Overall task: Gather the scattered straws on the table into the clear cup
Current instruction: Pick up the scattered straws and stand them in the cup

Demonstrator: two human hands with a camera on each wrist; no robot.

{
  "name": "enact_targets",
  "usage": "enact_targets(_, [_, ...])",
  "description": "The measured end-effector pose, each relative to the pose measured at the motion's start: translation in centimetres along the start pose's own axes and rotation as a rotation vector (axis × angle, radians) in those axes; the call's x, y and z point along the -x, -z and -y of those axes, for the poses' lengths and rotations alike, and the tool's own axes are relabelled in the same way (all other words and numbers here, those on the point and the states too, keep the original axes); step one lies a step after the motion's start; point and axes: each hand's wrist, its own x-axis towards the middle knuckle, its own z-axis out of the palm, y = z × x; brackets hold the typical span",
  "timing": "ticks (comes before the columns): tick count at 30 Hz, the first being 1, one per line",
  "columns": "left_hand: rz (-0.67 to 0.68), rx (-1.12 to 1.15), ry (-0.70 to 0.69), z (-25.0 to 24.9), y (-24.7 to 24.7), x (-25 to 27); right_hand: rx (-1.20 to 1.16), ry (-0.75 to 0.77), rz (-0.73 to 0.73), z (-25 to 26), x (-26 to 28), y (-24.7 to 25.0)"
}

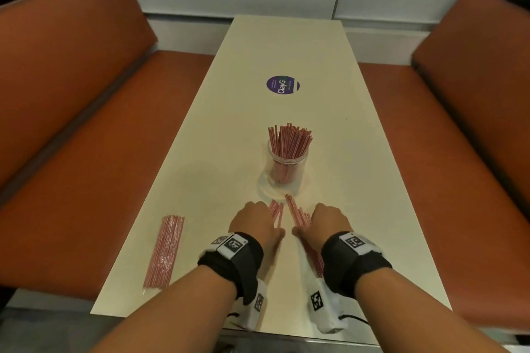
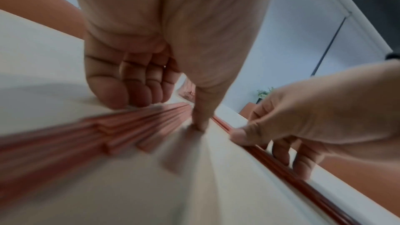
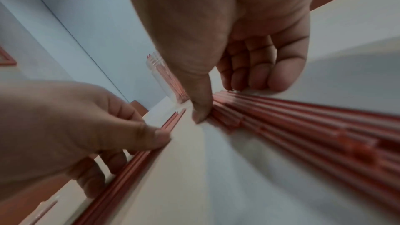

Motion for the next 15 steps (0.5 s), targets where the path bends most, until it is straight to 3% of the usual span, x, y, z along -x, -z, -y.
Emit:
enact_targets(4, [-0.048,-0.044,-0.032,1.9,0.4,-0.3,0.05,-0.005,0.012,-0.5,0.2,0.5])
enact_targets(15, [-0.002,-0.156,-0.064,2.5,-0.6,-1.9,0.106,-0.015,0.047,0.0,0.1,0.4])
